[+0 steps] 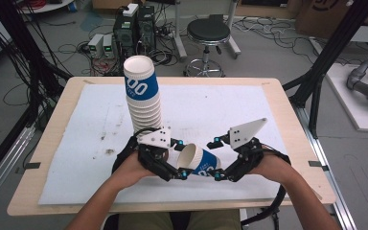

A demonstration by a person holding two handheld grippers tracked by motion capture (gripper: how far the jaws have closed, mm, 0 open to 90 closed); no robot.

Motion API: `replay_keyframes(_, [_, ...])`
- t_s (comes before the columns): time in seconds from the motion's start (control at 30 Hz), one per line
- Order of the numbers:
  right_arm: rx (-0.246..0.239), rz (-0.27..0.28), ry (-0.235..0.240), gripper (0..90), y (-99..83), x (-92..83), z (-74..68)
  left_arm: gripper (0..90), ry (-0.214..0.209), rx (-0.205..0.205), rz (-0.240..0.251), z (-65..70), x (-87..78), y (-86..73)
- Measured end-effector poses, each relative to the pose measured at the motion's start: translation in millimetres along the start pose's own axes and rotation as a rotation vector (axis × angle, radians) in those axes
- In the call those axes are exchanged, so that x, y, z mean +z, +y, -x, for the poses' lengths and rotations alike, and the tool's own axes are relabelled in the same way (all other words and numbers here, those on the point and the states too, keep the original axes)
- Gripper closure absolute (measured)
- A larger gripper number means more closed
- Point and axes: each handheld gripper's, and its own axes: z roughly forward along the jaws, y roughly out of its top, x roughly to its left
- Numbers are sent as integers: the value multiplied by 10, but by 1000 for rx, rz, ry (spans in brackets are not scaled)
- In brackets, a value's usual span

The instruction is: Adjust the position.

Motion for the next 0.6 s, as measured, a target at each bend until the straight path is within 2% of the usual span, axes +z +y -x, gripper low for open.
replay_keyframes(0.13, [-8,-76,25,199,79,57,22,263,-2,6,-36,7,26,44])
replay_keyframes(0.3, [-19,-129,53,200,113,154,49,259,-15,9,-59,17,57,65])
replay_keyframes(0.37, [-12,-157,64,200,113,198,57,256,-19,16,-89,27,88,69])
replay_keyframes(0.53, [-23,-187,90,207,114,273,66,255,-31,23,-110,33,111,77])
replay_keyframes(0.6, [-27,-196,109,266,115,292,63,255,-36,34,-115,36,122,88])
